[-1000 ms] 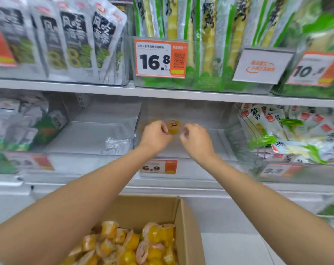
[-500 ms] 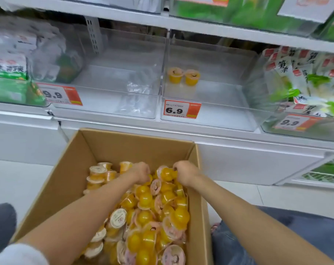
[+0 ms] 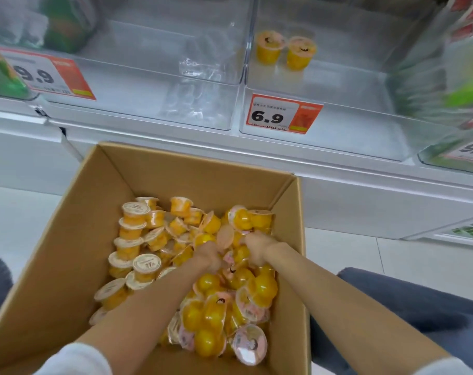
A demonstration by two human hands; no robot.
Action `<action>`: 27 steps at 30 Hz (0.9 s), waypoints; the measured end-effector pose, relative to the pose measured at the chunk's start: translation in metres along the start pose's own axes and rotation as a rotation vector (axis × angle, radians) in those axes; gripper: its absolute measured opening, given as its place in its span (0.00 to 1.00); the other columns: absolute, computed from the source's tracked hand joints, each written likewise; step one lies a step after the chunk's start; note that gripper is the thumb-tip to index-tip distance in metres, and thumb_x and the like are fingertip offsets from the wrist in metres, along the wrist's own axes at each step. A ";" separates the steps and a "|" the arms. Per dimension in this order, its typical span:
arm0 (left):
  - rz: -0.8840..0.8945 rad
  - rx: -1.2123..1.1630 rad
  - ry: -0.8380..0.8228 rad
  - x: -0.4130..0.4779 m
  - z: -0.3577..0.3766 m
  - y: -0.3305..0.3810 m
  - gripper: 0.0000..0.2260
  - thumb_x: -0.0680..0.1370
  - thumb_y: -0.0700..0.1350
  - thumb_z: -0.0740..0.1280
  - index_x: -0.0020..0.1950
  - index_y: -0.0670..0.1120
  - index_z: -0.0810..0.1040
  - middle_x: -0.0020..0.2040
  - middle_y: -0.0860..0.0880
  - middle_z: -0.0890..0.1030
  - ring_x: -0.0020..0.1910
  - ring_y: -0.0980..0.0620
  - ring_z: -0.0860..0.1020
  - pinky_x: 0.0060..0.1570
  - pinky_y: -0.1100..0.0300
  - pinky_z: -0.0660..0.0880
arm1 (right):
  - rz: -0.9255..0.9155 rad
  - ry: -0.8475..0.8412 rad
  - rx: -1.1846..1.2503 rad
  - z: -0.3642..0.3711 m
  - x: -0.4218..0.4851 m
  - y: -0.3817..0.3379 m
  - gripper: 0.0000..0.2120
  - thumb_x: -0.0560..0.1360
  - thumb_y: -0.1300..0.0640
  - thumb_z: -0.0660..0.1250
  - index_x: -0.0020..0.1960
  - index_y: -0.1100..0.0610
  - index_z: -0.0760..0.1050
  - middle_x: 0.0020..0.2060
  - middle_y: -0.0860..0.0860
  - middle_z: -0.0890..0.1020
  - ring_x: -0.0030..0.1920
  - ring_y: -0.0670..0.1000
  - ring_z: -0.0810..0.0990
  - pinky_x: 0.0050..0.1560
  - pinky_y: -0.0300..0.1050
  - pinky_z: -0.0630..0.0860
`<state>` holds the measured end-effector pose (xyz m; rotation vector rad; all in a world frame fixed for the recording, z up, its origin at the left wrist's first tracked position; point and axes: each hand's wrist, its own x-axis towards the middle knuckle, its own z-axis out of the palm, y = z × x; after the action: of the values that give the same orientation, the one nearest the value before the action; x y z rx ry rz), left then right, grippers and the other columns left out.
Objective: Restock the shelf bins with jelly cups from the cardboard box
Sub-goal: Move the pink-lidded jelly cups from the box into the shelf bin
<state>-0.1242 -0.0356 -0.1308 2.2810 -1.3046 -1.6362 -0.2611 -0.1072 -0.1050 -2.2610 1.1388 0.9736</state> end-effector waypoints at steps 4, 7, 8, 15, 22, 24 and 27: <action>-0.083 -0.295 -0.041 -0.011 -0.013 0.004 0.15 0.73 0.36 0.73 0.60 0.41 0.78 0.63 0.43 0.75 0.56 0.46 0.78 0.41 0.58 0.81 | 0.014 0.067 0.207 -0.008 -0.010 -0.001 0.19 0.71 0.59 0.70 0.62 0.57 0.74 0.56 0.55 0.79 0.57 0.57 0.79 0.56 0.51 0.78; -0.060 -0.412 -0.011 -0.031 -0.042 0.012 0.09 0.77 0.42 0.69 0.57 0.43 0.76 0.47 0.47 0.75 0.41 0.54 0.76 0.30 0.66 0.76 | -0.011 0.244 0.423 -0.040 -0.036 -0.005 0.21 0.78 0.55 0.62 0.69 0.62 0.69 0.63 0.61 0.74 0.63 0.60 0.74 0.63 0.51 0.72; -0.037 -0.438 0.007 -0.038 -0.054 0.018 0.10 0.78 0.45 0.67 0.58 0.43 0.76 0.44 0.48 0.74 0.38 0.55 0.75 0.27 0.67 0.74 | -0.015 0.319 0.475 -0.052 -0.048 -0.006 0.23 0.79 0.54 0.60 0.72 0.61 0.65 0.66 0.62 0.71 0.66 0.61 0.72 0.66 0.49 0.69; 0.367 -0.570 0.138 -0.119 -0.120 0.115 0.08 0.79 0.48 0.65 0.56 0.46 0.76 0.60 0.45 0.77 0.55 0.48 0.79 0.39 0.58 0.82 | -0.077 0.906 0.670 -0.134 -0.156 0.005 0.14 0.81 0.53 0.56 0.64 0.57 0.69 0.56 0.57 0.79 0.57 0.58 0.76 0.54 0.47 0.71; 0.742 -0.578 0.547 -0.196 -0.151 0.222 0.13 0.77 0.51 0.68 0.54 0.44 0.77 0.51 0.46 0.80 0.42 0.49 0.81 0.39 0.51 0.83 | -0.077 1.417 0.941 -0.213 -0.225 0.038 0.12 0.78 0.52 0.56 0.38 0.55 0.70 0.35 0.53 0.76 0.41 0.59 0.77 0.42 0.52 0.72; 0.799 -0.473 0.675 -0.196 -0.161 0.249 0.12 0.77 0.55 0.67 0.52 0.47 0.79 0.48 0.49 0.81 0.43 0.49 0.82 0.42 0.51 0.81 | 0.004 1.451 1.117 -0.235 -0.227 0.056 0.14 0.78 0.52 0.56 0.41 0.59 0.74 0.38 0.57 0.79 0.41 0.61 0.79 0.44 0.57 0.77; 0.759 -0.451 0.718 -0.167 -0.173 0.294 0.12 0.76 0.54 0.66 0.52 0.47 0.79 0.50 0.49 0.81 0.46 0.48 0.82 0.47 0.51 0.81 | 0.119 1.376 1.326 -0.260 -0.214 0.097 0.13 0.79 0.55 0.57 0.44 0.61 0.76 0.36 0.57 0.80 0.28 0.54 0.78 0.40 0.52 0.78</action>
<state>-0.1761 -0.1879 0.2133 1.5507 -1.2017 -0.6655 -0.3269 -0.2170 0.2215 -1.3989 1.5765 -1.3066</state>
